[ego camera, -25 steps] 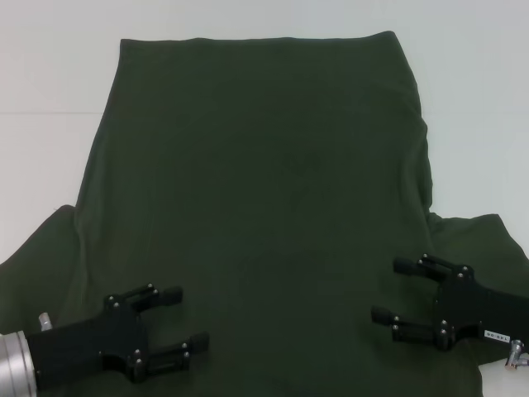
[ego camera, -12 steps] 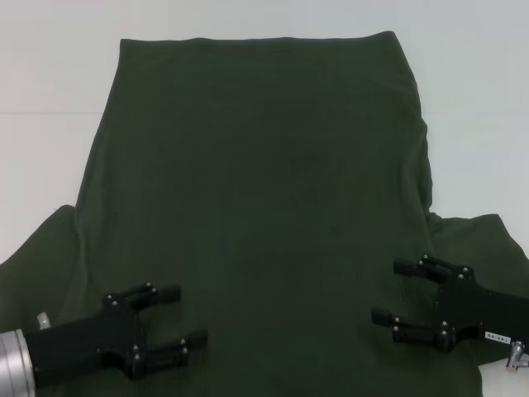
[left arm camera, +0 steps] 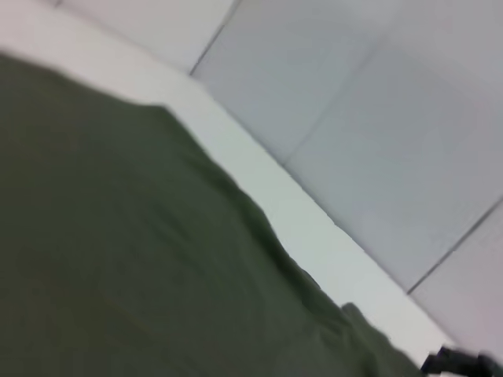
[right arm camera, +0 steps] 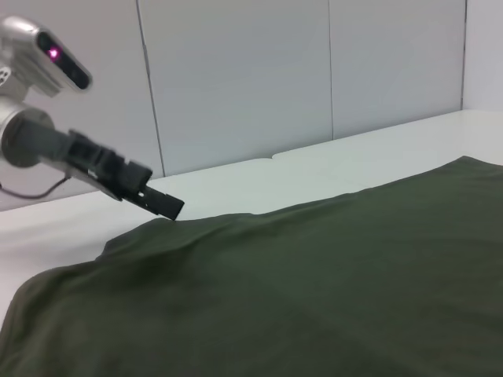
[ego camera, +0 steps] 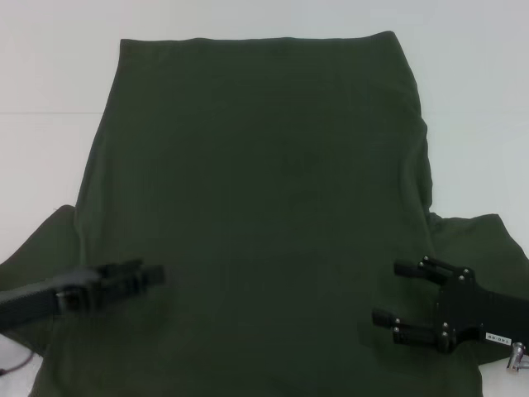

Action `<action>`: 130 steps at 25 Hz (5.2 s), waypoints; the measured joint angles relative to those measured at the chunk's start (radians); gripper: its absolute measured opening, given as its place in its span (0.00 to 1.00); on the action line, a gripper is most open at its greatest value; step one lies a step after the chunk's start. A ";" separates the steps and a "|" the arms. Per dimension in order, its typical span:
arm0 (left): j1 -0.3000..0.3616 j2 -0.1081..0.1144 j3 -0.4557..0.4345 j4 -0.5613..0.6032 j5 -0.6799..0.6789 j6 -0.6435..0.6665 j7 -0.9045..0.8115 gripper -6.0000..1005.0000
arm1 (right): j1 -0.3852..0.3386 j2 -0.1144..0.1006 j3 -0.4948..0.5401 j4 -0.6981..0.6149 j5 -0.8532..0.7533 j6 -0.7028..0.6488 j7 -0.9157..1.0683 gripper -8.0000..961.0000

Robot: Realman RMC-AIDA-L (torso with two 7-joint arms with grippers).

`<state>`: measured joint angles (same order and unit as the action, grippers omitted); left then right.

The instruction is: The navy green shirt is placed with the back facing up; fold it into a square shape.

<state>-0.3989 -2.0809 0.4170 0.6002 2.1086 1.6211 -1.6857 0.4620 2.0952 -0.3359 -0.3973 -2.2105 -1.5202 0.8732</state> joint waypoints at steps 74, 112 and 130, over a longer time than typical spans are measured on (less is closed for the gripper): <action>-0.088 0.195 0.030 0.096 0.451 -0.255 -0.813 0.82 | 0.050 0.002 0.000 0.000 0.002 -0.016 0.032 0.93; -0.123 0.176 0.054 0.084 0.455 -0.238 -0.802 0.18 | 0.050 0.000 0.001 0.000 0.002 -0.044 0.032 0.92; -0.088 0.210 0.036 0.144 0.450 -0.227 -0.804 0.01 | 0.050 -0.001 0.006 -0.002 0.020 -0.058 0.032 0.92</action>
<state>-0.4869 -1.8712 0.4529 0.7441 2.5583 1.3942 -2.4894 0.5121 2.0946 -0.3302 -0.3989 -2.1902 -1.5787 0.9050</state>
